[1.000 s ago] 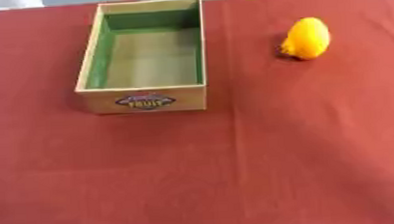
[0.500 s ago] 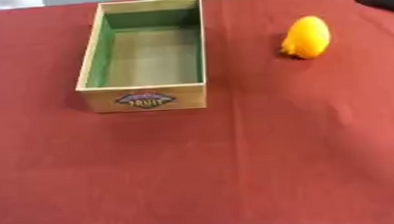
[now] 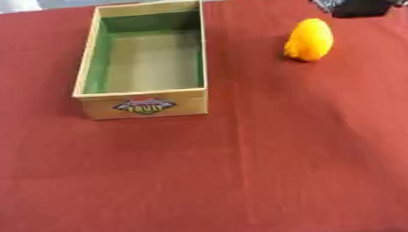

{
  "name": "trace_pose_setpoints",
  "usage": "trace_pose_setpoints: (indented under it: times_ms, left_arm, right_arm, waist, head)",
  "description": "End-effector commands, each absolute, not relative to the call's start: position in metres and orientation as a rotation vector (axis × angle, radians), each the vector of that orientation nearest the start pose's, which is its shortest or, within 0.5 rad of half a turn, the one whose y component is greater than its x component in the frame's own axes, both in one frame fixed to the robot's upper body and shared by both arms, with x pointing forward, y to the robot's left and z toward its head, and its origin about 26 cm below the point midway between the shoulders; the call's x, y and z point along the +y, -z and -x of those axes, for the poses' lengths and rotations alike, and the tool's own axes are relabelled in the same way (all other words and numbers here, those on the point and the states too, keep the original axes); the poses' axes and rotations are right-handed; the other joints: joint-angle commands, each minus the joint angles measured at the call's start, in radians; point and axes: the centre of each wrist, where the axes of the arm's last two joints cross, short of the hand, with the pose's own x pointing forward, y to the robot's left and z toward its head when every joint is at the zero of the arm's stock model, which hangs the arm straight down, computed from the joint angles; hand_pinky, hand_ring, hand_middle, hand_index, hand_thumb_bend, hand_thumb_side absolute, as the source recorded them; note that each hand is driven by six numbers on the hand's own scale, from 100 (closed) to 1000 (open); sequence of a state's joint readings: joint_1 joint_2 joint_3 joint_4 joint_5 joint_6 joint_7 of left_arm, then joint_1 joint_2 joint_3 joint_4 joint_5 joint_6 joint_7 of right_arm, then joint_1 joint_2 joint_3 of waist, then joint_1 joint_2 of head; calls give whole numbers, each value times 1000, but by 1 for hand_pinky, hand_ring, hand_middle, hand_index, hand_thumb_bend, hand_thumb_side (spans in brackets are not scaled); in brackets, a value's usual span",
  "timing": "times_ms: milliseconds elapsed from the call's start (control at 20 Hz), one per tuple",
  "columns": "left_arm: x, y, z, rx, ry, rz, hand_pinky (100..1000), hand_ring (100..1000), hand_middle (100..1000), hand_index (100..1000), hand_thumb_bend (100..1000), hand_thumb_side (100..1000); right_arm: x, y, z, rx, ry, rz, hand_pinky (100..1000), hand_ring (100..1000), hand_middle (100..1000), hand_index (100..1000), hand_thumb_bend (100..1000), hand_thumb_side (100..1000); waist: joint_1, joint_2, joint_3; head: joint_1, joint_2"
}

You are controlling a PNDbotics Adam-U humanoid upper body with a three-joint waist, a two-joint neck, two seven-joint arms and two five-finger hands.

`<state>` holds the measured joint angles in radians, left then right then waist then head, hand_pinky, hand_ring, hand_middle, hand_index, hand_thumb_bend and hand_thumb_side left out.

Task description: Pick up objects on the table and place them in the box.

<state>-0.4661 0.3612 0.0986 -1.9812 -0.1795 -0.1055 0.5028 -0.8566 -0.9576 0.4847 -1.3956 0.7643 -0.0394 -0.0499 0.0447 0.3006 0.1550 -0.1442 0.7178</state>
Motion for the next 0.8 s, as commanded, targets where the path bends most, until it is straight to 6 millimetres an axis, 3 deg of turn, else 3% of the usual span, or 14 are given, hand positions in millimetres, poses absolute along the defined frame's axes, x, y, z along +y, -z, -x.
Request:
trace_pose_setpoints:
  times_ms: [50, 300, 500, 550, 800]
  left_arm:
    - [274, -267, -308, 3428, 215, 838, 608, 648, 717, 856, 149, 940]
    - [274, -266, -307, 3429, 216, 842, 608, 648, 717, 856, 149, 940]
    - [275, -266, -307, 3429, 218, 847, 608, 648, 717, 856, 149, 940]
    - [275, -266, -307, 3429, 219, 848, 608, 648, 716, 856, 149, 940]
    - [275, -266, -307, 3426, 223, 851, 608, 647, 716, 855, 148, 938]
  right_arm:
    - [-327, -282, -412, 2056, 2085, -2018, 922, 972, 912, 1000, 361, 936]
    - [-330, -274, -430, 1936, 2259, -2012, 935, 982, 894, 1000, 520, 850]
    - [-336, -275, -444, 1842, 2378, -2020, 937, 984, 894, 1000, 552, 847]
    - [-338, -275, -447, 1815, 2411, -2022, 945, 993, 922, 1000, 645, 864]
    - [-358, -277, -458, 1669, 2580, -2051, 954, 1000, 964, 1000, 718, 875]
  waist:
    - [-1, -26, 1]
    - [-1, -25, 1]
    - [0, -25, -1]
    - [-1, -25, -3]
    - [-2, -23, -8]
  head:
    - [-3, -11]
    - [0, -18]
    - [6, -18]
    - [7, -19]
    - [11, -23]
